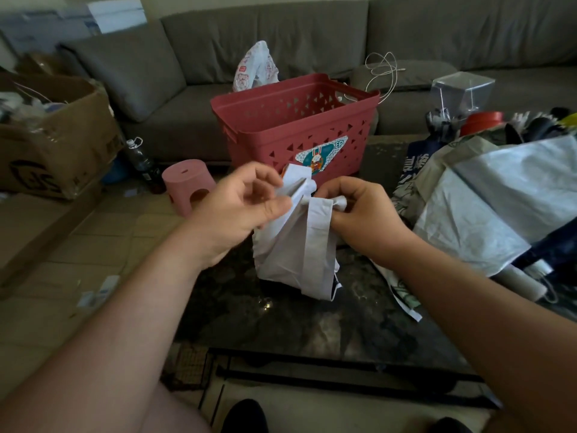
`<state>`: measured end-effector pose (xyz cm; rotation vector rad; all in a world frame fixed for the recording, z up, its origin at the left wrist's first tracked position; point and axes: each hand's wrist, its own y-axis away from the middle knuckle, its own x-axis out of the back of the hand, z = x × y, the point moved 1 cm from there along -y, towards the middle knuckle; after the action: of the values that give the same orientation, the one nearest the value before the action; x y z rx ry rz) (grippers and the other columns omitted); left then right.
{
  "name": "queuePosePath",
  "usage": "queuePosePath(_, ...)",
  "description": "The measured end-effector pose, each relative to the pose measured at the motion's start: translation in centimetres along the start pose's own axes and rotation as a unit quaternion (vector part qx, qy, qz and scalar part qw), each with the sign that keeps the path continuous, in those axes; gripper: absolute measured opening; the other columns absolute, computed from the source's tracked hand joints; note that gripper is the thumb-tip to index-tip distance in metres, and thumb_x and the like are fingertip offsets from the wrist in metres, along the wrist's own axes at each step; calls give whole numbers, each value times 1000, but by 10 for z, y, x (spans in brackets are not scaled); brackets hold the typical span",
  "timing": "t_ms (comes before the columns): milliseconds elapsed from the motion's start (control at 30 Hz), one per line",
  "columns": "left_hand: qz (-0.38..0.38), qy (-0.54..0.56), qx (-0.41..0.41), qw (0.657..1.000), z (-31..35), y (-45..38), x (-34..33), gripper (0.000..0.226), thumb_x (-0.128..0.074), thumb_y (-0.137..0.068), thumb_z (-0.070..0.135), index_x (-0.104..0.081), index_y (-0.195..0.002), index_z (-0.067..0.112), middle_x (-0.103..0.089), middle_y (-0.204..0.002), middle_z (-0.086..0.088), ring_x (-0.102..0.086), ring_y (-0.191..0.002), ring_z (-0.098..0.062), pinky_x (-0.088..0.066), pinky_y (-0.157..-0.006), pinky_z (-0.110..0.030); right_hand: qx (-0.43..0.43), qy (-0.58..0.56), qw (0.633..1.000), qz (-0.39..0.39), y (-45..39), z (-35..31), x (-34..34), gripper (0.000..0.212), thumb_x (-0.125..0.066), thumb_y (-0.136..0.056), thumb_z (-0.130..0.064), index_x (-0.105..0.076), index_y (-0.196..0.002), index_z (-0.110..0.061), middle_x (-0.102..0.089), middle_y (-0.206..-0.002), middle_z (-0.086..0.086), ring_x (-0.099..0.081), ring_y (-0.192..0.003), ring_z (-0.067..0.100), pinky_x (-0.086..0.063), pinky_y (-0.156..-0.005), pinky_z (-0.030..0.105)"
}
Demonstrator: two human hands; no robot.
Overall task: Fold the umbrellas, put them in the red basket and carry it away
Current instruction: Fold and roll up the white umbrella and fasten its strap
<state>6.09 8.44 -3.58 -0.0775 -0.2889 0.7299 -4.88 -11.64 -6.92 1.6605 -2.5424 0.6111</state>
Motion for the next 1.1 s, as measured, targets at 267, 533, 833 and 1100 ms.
queuePosePath(267,19,-143,-121,982,-3,0,-23,19,-89,-77,46,-75,-90,47,-74,-89,18,-66,-83,-3,-55,-77,-33,40,1,999,-35,8,-11,-1,22,-90,-78,-16,-72,-82,-27,-71,-85,14,-57,-70,23,-55,-63,55)
queuePosePath(533,-226,-59,28,972,-3,31,-4,52,-79,-64,78,-77,-76,28,-73,-84,3,-66,-83,-14,-53,-78,-26,72,77,973,-207,40,-31,5,19,-86,-76,-39,-72,-79,-27,-72,-90,-6,-71,-88,14,-56,-81,35)
queuePosePath(833,-176,-258,212,926,-62,49,2,12,-72,-97,43,-72,-101,31,-67,-83,4,-60,-72,-7,-51,-71,-26,23,111,893,-435,116,-10,-37,10,-87,-85,-25,-80,-92,-21,-77,-93,-8,-73,-86,7,-58,-82,31)
queuePosePath(1100,-15,-331,142,933,-81,44,-18,14,-74,-93,39,-60,-95,36,-54,-83,5,-52,-69,-12,-40,-61,-30,-27,294,924,-244,97,41,-11,15,-77,-89,-40,-73,-78,-30,-69,-73,-13,-63,-72,0,-48,-69,21)
